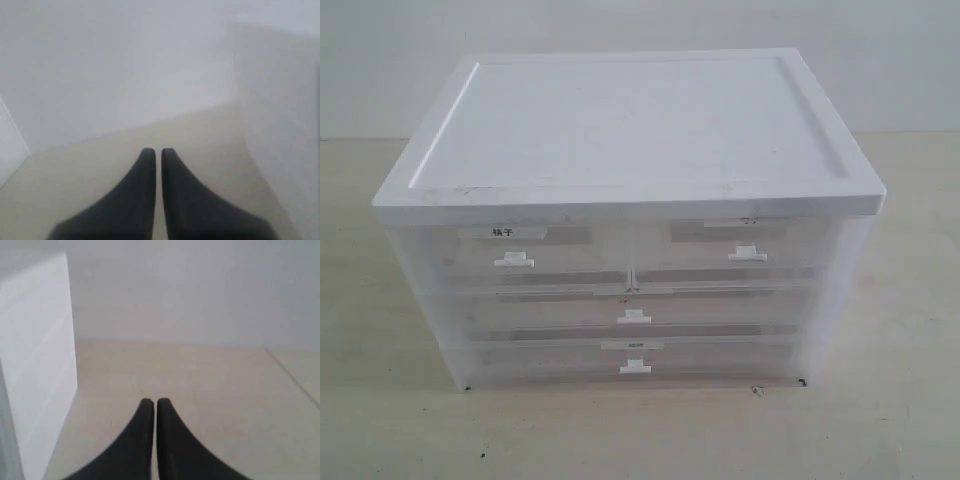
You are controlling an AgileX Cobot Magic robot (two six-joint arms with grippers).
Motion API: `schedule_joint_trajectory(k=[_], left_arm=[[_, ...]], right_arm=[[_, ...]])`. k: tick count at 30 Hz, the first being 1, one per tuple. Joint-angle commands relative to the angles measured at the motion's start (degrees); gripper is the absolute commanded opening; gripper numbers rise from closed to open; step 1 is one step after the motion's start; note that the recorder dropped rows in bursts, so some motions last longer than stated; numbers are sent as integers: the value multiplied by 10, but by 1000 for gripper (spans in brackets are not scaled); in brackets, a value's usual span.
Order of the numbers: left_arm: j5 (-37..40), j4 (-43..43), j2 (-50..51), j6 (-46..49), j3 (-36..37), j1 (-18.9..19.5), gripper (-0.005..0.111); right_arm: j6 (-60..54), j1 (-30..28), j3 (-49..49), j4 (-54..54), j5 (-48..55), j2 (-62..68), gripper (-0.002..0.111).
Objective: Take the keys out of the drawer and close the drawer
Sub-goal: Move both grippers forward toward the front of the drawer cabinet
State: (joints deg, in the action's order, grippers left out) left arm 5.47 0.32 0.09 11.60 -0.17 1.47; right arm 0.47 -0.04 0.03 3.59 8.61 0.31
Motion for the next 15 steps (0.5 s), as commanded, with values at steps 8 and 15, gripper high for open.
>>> schedule_joint_trajectory(k=[8,15], left_arm=[[-278,123,-1,-446,2,0,5],[-521,602,176,-744,-80,0,5]], right_arm=[[280,-1,0,3,-338,-3,0],[448,-1,-76,218,-353,66,0]])
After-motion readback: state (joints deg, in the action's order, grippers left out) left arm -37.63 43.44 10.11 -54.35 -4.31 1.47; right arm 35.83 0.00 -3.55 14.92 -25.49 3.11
